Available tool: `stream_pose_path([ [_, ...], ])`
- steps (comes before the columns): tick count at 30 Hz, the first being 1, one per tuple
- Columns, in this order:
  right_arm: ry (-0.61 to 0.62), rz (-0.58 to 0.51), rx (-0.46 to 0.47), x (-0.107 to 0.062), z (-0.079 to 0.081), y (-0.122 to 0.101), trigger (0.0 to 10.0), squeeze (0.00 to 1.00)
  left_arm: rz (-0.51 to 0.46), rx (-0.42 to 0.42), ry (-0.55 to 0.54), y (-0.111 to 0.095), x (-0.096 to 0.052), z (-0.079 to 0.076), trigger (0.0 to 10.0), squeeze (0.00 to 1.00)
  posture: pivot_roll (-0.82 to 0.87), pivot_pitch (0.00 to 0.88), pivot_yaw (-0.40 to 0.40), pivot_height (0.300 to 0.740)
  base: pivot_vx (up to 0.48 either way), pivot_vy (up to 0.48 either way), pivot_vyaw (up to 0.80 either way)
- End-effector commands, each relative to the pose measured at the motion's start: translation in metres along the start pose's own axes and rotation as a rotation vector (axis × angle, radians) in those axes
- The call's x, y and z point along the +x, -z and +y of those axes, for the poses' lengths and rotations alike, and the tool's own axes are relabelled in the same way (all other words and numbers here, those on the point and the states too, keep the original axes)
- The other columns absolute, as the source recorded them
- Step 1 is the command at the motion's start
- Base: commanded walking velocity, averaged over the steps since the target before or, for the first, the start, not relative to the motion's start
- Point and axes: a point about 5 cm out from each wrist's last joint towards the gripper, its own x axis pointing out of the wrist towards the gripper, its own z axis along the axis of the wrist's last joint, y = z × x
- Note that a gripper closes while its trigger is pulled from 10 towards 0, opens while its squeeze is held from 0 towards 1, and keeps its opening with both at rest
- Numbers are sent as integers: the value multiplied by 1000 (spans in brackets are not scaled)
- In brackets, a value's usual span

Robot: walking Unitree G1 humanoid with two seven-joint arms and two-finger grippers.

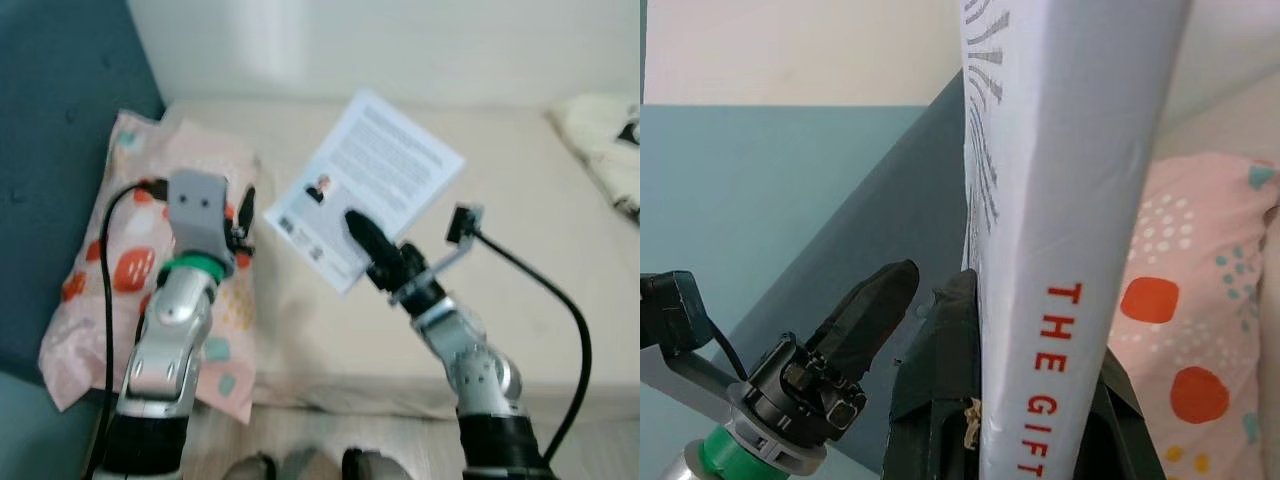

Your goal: Clean up the room

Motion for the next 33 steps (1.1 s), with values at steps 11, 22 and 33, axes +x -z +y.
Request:
stream_pose_path([
  [11, 33, -30, -7, -4, -3, -1, 10000, 0, 31, -12, 23, 8, -6, -5, 10000, 0, -27, 79, 25, 735, 0, 0, 0],
  [22, 44, -33, -6, -4, -5, 0, 10000, 0, 43, -4, 24, 12, -6, -4, 10000, 0, -24, 80, 27, 705, 0, 0, 0],
  [33, 33, -29, 9, -4, -4, 1, 10000, 0, 50, -1, 23, 13, -8, -4, 10000, 0, -23, 82, 26, 660, 0, 0, 0],
])
